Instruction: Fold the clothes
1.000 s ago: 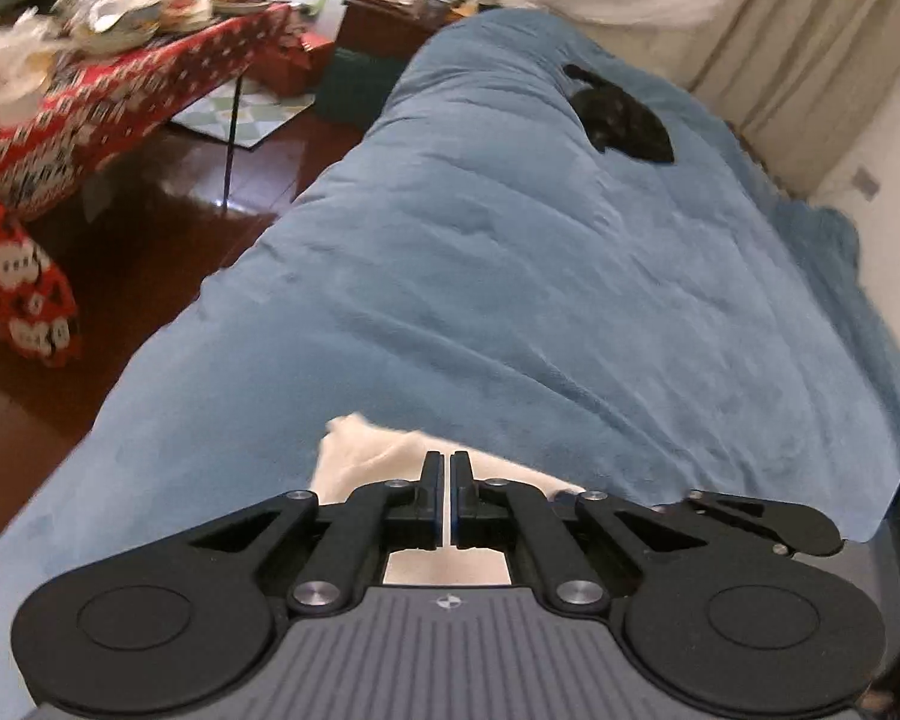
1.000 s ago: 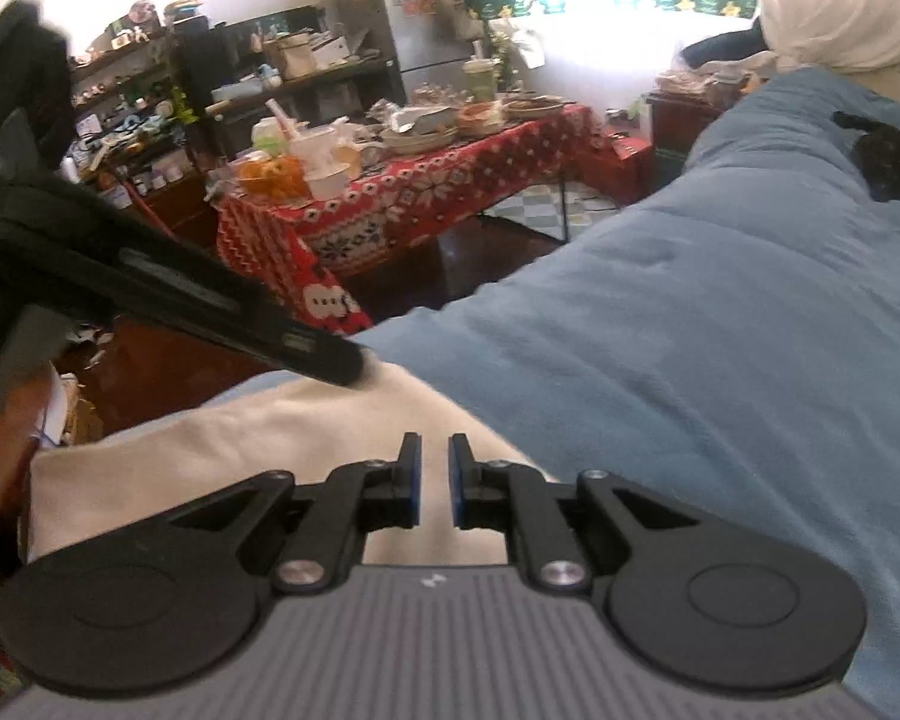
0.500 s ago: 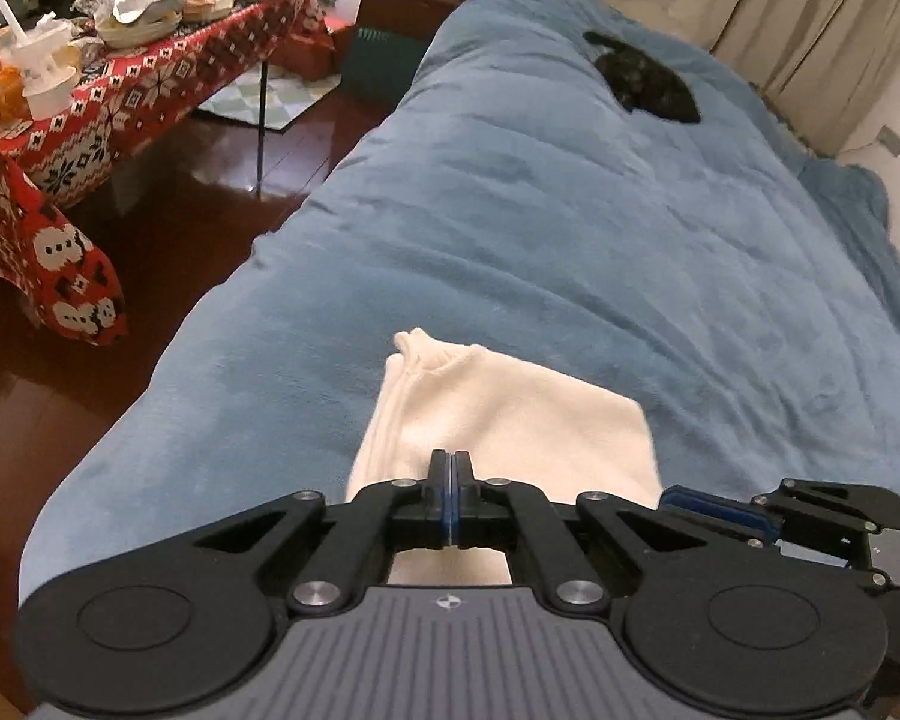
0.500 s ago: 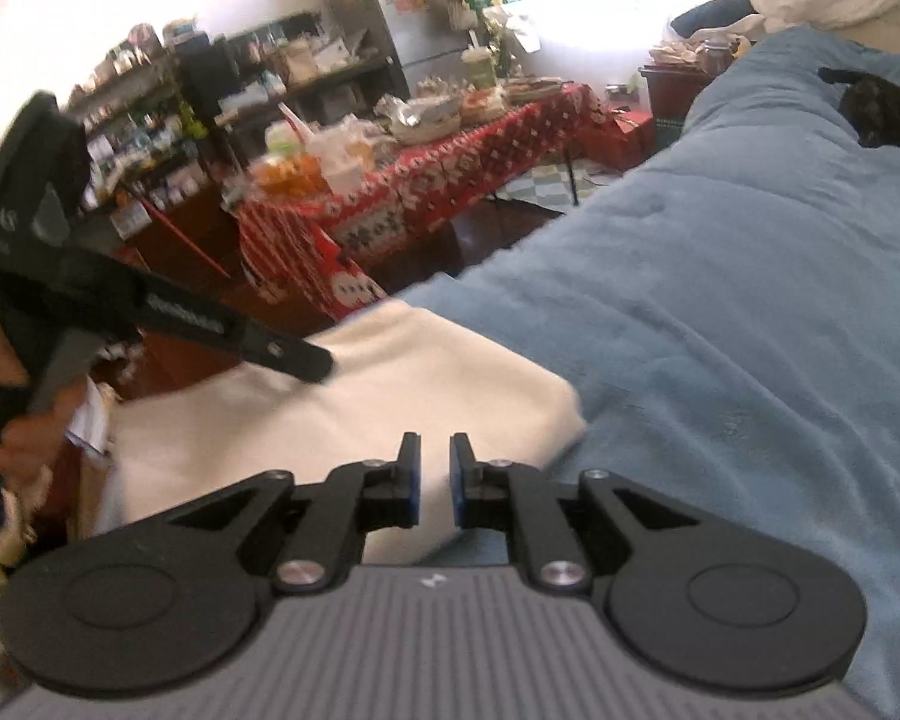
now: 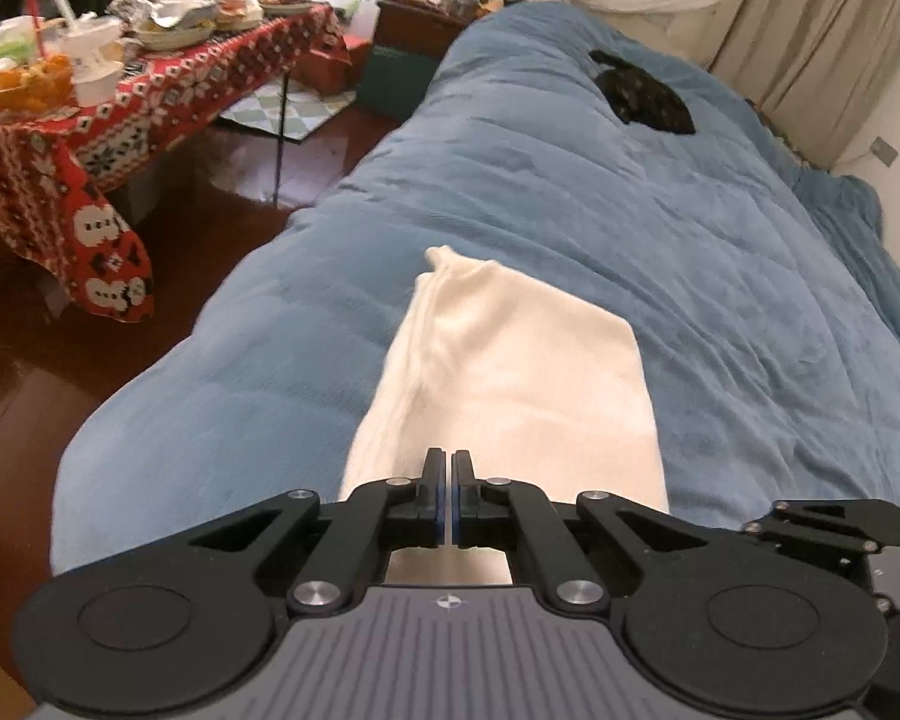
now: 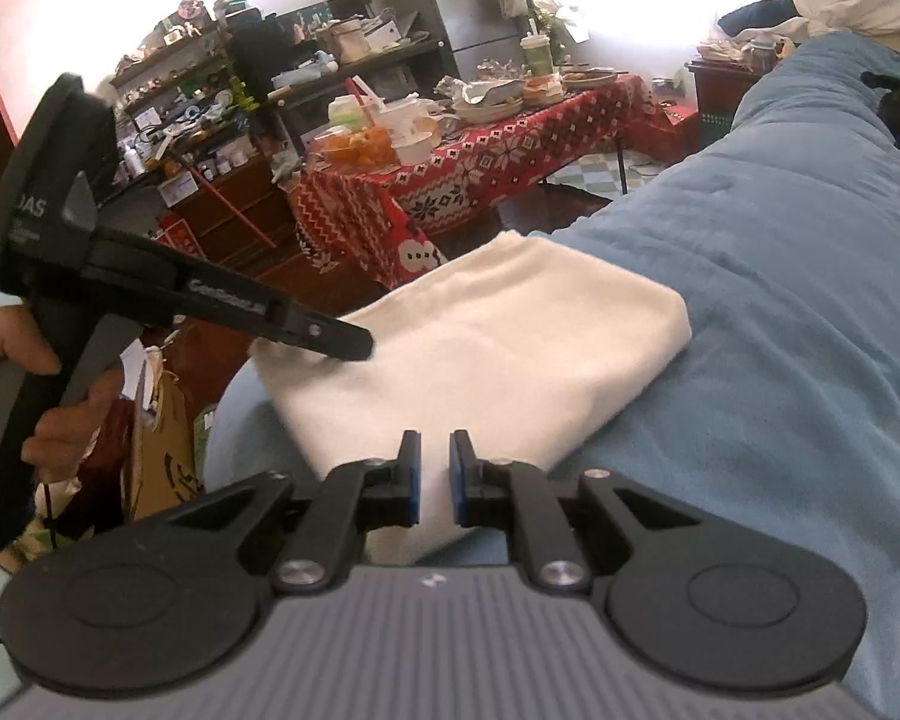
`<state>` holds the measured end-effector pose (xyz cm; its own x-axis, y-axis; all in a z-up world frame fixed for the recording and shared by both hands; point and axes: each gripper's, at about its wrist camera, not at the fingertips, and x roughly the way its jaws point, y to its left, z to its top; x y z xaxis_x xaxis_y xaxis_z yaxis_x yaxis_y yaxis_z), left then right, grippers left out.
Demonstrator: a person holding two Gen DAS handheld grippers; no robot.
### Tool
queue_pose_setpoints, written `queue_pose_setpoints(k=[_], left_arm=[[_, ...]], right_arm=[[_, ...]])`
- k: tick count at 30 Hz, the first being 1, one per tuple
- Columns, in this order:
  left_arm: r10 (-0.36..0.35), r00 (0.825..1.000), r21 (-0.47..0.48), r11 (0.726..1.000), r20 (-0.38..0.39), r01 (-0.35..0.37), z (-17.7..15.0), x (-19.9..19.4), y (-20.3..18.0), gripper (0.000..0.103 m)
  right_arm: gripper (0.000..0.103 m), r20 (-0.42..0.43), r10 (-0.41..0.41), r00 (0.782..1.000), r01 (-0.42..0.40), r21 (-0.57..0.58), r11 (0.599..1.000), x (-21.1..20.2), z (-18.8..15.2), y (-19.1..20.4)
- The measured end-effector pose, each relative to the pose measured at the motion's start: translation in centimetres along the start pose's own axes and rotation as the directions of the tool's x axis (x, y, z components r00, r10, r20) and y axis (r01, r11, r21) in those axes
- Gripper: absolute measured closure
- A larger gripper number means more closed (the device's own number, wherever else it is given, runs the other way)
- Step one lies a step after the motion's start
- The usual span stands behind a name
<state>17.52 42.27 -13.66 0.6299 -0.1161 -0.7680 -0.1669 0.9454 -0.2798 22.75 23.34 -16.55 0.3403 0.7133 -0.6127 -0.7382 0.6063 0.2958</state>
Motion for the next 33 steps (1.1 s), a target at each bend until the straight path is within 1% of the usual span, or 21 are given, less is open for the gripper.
queue_pose_setpoints(k=[2,5,7,9,10,11,13,17,19,22,24,25,27,29,31,33], left_arm=[[-0.010,1.000,-0.021,1.000,0.006,0.010,-0.8,-0.7,0.2,0.101],[-0.006,1.000,-0.032,0.999,0.020,0.007,-1.9,-2.2,-0.2,0.100],[-0.017,0.999,-0.038,0.999,0.034,0.018,-2.5,-3.5,-1.0,0.100],[-0.039,0.998,-0.041,0.998,0.049,0.041,-3.3,-5.0,-2.4,0.099],[-0.048,0.997,-0.037,0.998,0.055,0.050,-3.6,-5.6,-3.3,0.099],[-0.054,0.997,-0.022,0.998,0.060,0.056,-4.1,-6.1,-4.6,0.098],[-0.067,0.995,0.009,0.998,0.069,0.067,-4.9,-7.1,-7.2,0.097],[-0.133,0.989,0.064,0.990,0.061,0.129,-7.1,-7.6,-13.2,0.091],[-0.162,0.985,0.091,0.983,0.056,0.156,-8.2,-7.5,-16.1,0.088],[-0.206,0.977,0.124,0.972,0.045,0.200,-9.6,-6.6,-20.6,0.081],[-0.235,0.971,0.147,0.963,0.036,0.228,-10.6,-5.9,-23.4,0.075],[-0.245,0.969,0.163,0.958,0.033,0.236,-11.0,-5.6,-24.7,0.074],[-0.260,0.965,0.198,0.948,0.027,0.250,-11.8,-5.1,-27.3,0.067],[-0.273,0.962,0.236,0.936,0.020,0.261,-12.7,-4.5,-29.9,0.056],[-0.277,0.961,0.271,0.926,0.015,0.263,-13.5,-4.1,-32.2,0.050],[-0.271,0.962,0.295,0.921,0.021,0.253,-14.5,-3.7,-34.0,0.039]], right_arm=[[0.092,-0.006,-0.001,1.000,0.001,0.002,1.000,-1.2,-0.6,0.0],[0.092,-0.011,0.003,1.000,-0.002,0.020,1.000,-3.5,-1.4,0.0],[0.092,-0.008,0.000,1.000,0.001,0.023,1.000,-5.4,-2.1,0.0],[0.092,0.003,-0.023,1.000,0.022,0.021,1.000,-7.8,-2.7,-0.1],[0.091,0.008,-0.034,0.999,0.034,0.024,0.999,-9.0,-2.9,-0.3],[0.087,0.015,-0.049,0.999,0.049,0.032,0.998,-10.4,-3.2,-0.6],[0.074,0.030,-0.085,0.996,0.083,0.050,0.995,-13.3,-3.6,-1.5],[0.073,0.048,-0.180,0.982,0.176,0.084,0.981,-19.3,-5.7,-3.6],[0.071,0.049,-0.224,0.973,0.217,0.118,0.969,-22.0,-7.0,-5.2],[0.068,0.053,-0.299,0.953,0.287,0.164,0.944,-25.8,-9.0,-7.7],[0.064,0.054,-0.356,0.933,0.340,0.194,0.920,-28.4,-10.7,-9.2],[0.059,0.054,-0.383,0.922,0.365,0.212,0.907,-29.7,-11.6,-9.9],[0.053,0.052,-0.436,0.899,0.411,0.246,0.878,-32.2,-13.5,-11.4],[0.035,0.047,-0.489,0.871,0.459,0.277,0.844,-34.2,-15.3,-12.9],[0.026,0.046,-0.529,0.847,0.493,0.301,0.816,-36.1,-17.0,-13.5],[0.018,0.044,-0.562,0.826,0.520,0.328,0.789,-37.8,-18.5,-14.0]])
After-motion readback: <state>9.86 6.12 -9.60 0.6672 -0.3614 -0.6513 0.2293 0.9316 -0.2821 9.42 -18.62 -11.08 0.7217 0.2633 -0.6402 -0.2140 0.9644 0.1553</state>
